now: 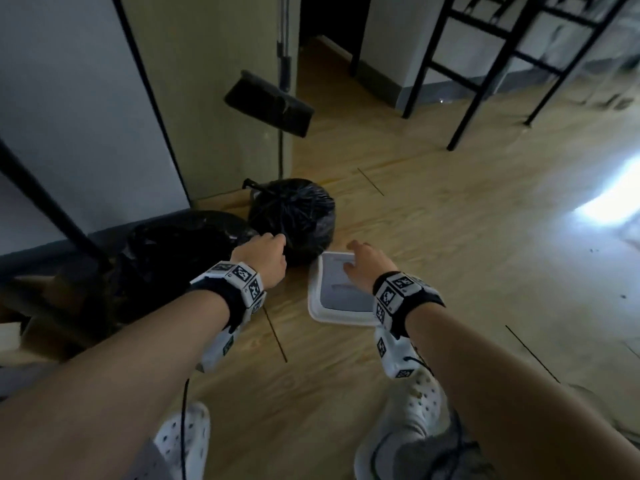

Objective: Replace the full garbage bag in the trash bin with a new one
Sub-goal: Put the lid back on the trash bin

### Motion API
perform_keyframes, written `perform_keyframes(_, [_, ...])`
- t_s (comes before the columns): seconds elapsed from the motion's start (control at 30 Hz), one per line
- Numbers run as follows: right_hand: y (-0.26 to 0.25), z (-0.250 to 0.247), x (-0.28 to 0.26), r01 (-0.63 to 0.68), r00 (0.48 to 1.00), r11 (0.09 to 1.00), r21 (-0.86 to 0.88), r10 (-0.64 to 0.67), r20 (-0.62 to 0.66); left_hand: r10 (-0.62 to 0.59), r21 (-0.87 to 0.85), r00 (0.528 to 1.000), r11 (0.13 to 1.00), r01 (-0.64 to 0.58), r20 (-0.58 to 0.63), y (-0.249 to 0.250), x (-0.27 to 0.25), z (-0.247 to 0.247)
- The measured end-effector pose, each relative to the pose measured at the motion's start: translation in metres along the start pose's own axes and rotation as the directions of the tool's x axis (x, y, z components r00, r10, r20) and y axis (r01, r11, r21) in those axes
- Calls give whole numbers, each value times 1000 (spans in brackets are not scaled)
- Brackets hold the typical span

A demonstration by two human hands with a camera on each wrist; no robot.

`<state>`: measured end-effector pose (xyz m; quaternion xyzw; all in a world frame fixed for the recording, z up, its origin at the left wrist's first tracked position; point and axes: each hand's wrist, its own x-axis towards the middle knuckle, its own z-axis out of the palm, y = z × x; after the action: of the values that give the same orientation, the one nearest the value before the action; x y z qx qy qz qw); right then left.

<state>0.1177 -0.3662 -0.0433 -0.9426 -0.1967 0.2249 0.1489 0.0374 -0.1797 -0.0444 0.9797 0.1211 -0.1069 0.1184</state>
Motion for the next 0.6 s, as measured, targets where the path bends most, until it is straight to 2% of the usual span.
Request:
perform_keyframes(0.2, [86,8,35,-148,989,988,53,149,-10,27,21,996,999,-29,87,54,67,59])
perform_keyframes(0.37, [139,38,80,-216,976,973,75,213,52,12,36,977,999,-20,214,64,123,119])
perform_keyframes(0.6, [186,89,135,-214,974,967,135,201,107,-108,-18,950,993,118,292,64,176,185])
